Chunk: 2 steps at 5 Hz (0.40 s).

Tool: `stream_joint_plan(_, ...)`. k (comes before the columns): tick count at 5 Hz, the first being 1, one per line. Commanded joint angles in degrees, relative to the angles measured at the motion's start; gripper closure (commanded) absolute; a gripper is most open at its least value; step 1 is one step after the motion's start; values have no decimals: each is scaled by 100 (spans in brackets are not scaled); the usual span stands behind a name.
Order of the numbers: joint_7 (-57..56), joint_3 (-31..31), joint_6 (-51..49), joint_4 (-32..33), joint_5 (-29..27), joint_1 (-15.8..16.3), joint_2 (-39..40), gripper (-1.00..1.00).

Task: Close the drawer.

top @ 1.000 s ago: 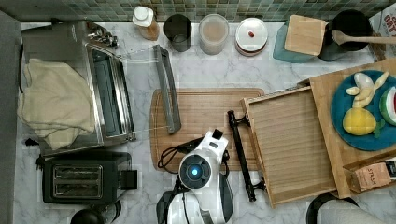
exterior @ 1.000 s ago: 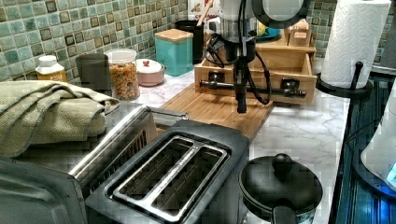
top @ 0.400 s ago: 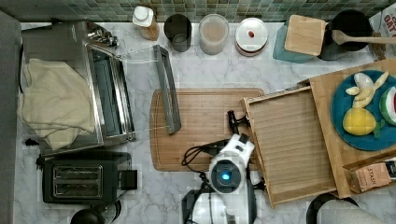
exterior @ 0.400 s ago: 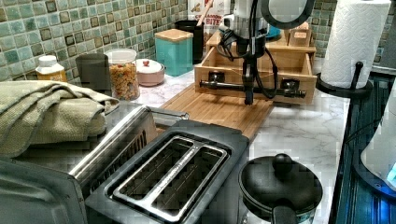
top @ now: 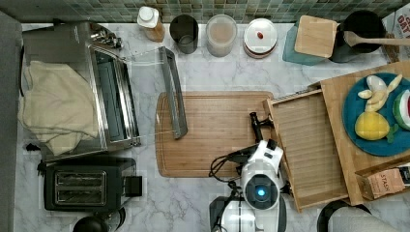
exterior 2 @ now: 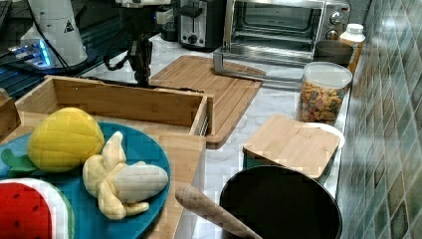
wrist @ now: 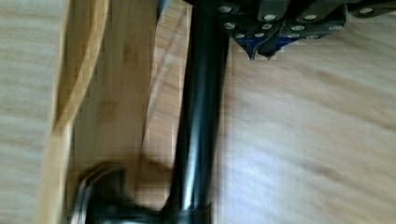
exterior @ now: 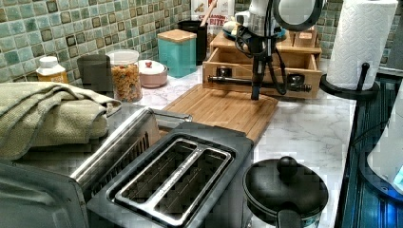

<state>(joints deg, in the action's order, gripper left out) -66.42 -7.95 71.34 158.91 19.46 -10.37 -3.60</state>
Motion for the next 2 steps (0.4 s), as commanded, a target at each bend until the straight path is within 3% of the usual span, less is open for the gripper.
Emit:
stream_joint_plan(1,-2610,-906,93,-1250,-1977,-429,622,100)
stream_joint_plan(2,-3382,-1145,-87,-1726,-2466,-505,866,100)
